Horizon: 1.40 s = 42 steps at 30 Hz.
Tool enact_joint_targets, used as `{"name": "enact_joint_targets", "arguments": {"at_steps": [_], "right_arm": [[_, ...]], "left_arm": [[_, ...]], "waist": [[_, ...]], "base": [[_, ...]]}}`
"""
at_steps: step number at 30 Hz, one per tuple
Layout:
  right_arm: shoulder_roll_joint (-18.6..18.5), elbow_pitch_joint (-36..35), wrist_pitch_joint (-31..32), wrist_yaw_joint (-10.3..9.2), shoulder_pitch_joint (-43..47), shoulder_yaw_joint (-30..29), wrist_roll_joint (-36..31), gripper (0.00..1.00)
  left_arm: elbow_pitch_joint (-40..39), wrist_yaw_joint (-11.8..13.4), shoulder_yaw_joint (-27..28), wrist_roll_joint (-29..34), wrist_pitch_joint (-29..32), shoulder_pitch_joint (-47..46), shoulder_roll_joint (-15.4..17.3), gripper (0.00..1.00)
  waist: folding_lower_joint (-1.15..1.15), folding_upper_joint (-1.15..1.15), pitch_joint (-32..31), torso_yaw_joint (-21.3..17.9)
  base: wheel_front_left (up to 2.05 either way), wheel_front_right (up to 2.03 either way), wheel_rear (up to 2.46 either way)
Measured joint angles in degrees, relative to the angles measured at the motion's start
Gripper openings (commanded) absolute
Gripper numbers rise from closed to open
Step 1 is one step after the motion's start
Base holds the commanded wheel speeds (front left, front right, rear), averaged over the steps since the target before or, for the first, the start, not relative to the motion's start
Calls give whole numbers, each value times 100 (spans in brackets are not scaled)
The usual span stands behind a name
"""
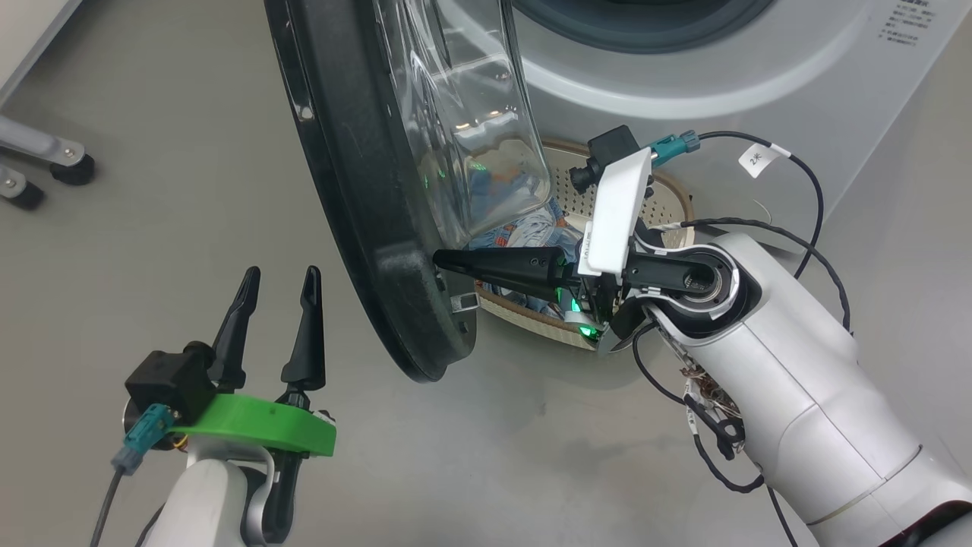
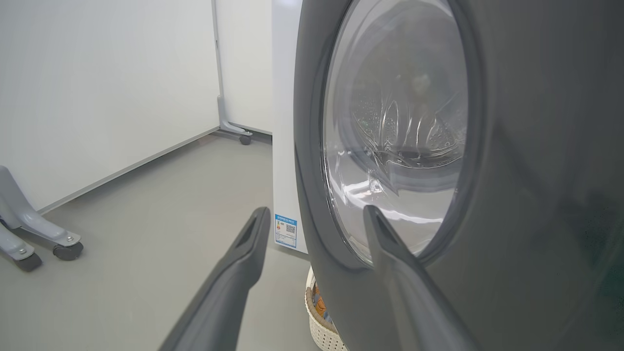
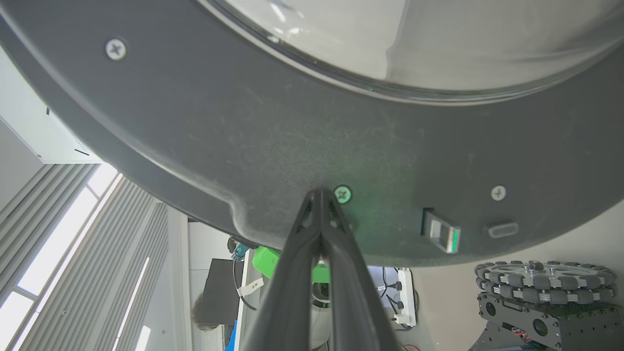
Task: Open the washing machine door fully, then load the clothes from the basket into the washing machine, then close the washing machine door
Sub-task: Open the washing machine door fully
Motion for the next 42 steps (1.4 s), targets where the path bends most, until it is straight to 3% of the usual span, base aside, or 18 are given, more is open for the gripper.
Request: {"name": "enact_joint_targets", "arguments": {"at_steps": [24, 42], "right_arm": [[0, -98, -916, 3, -16, 1000, 541, 0], [23, 65, -1355, 78, -256, 1174, 727, 0]], "left_arm": [[25, 2, 237, 108, 0, 107, 0, 100], [31, 2, 445, 175, 0, 112, 0, 100]], "waist": [[0, 0, -88, 102], [0, 0, -115, -50]], "base": [[0, 0, 0], [0, 0, 0]]}}
